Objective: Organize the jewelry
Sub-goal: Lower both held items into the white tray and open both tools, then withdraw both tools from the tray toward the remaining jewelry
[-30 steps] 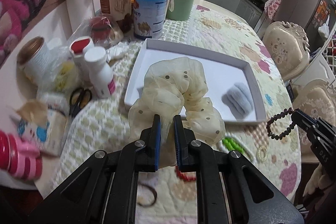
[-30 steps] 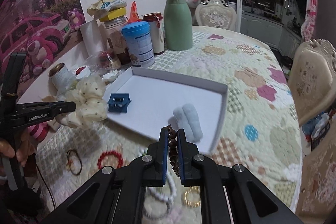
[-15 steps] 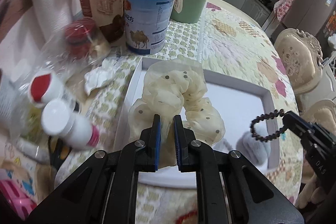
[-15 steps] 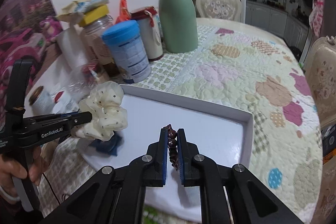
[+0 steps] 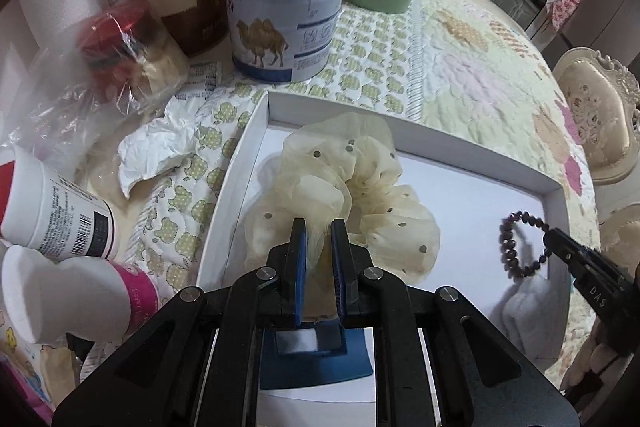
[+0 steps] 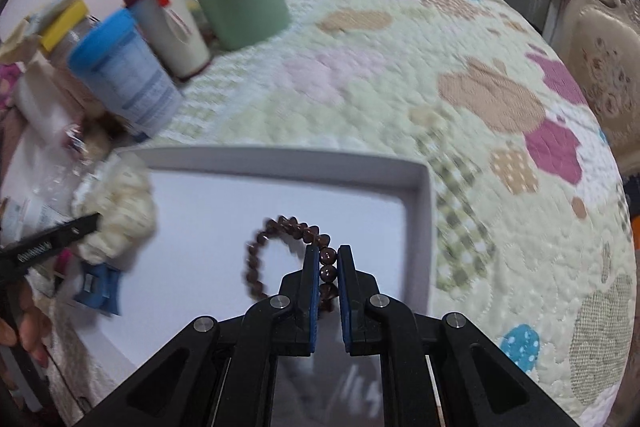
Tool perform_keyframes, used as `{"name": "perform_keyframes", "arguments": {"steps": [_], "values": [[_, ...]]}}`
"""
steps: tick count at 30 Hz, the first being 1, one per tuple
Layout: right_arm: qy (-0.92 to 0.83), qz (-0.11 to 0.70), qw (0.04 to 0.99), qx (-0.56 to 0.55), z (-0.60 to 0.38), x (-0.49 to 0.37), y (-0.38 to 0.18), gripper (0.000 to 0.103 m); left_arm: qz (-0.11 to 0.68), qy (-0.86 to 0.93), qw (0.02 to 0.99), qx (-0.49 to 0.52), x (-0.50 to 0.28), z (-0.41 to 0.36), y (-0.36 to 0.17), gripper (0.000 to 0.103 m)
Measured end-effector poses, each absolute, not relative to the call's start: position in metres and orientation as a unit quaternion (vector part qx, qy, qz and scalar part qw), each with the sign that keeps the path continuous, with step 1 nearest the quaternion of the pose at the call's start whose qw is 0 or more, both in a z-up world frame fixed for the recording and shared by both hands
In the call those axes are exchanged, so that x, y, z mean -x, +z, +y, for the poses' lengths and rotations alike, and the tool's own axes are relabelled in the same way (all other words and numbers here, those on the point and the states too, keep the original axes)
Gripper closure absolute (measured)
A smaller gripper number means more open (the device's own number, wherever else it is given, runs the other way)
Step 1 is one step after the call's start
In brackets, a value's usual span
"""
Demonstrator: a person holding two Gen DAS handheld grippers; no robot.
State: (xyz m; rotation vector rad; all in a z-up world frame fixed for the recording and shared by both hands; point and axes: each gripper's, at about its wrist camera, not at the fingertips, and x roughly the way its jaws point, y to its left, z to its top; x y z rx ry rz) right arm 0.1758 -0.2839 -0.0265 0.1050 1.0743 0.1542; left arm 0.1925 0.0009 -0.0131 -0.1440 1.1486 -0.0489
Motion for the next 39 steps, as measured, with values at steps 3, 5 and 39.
{"name": "perform_keyframes", "arguments": {"steps": [3,5,39], "values": [[0.069,0.515,0.853,-0.043,-0.287,-0.173,-0.034,0.095,0.543,-0.018,0.837,0.064,-0.192,0.0,-0.015,0.089],[0.069,0.515,0.854,-0.039,-0.287,-0.171,-0.035,0.085,0.544,-0.015,0.837,0.062,-0.192,-0.002,-0.015,0.066],[0.121,0.417,0.9,-0.043,-0.244,0.046,0.065,0.065,0.452,0.0,0.892,0.003,0.026,-0.028,0.068,0.053]]}}
